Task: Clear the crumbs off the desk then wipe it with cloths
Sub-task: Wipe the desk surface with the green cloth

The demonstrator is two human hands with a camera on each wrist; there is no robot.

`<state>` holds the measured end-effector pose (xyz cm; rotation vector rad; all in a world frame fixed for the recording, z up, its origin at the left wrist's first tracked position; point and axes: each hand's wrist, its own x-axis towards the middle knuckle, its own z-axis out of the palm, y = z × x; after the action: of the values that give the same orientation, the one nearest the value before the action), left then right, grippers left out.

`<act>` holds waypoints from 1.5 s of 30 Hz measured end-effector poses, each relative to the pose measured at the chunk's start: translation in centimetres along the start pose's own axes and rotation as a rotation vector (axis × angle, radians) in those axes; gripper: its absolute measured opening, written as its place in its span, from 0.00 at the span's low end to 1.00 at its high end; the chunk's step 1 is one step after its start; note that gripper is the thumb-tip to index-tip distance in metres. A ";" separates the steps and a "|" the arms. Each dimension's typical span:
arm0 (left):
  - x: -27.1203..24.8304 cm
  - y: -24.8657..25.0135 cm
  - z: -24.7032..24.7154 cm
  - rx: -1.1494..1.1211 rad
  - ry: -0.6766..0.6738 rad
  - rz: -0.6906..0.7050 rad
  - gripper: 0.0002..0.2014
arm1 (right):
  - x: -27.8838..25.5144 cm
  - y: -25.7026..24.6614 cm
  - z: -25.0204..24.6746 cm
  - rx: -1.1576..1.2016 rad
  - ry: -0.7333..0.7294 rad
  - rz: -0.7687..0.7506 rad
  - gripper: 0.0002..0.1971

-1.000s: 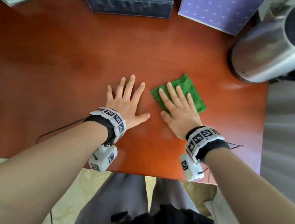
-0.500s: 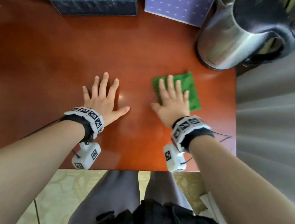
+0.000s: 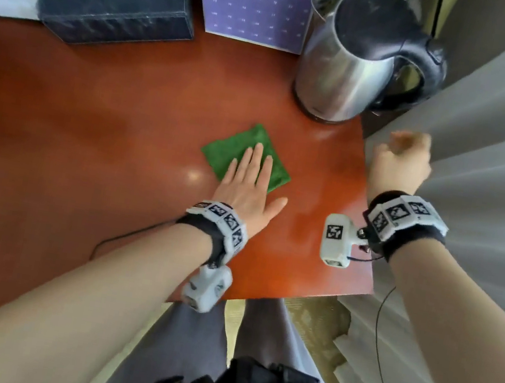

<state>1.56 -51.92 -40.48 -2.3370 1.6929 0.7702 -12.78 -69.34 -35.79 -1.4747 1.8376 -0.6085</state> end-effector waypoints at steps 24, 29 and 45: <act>12.2 -3.0 -5.3 0.147 -0.058 0.018 0.53 | 7.2 -3.0 1.4 0.350 0.037 0.171 0.12; 13.9 -1.1 -6.2 0.158 -0.033 0.074 0.58 | 7.6 -3.2 -1.9 0.324 0.154 0.099 0.10; 17.5 4.8 -6.4 0.196 -0.016 0.229 0.52 | 9.1 -0.5 -5.3 0.392 0.209 0.121 0.07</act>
<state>3.21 -70.96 -42.70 -2.0282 1.9560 0.6231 -17.52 -78.61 -34.08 -1.0664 1.8160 -1.0268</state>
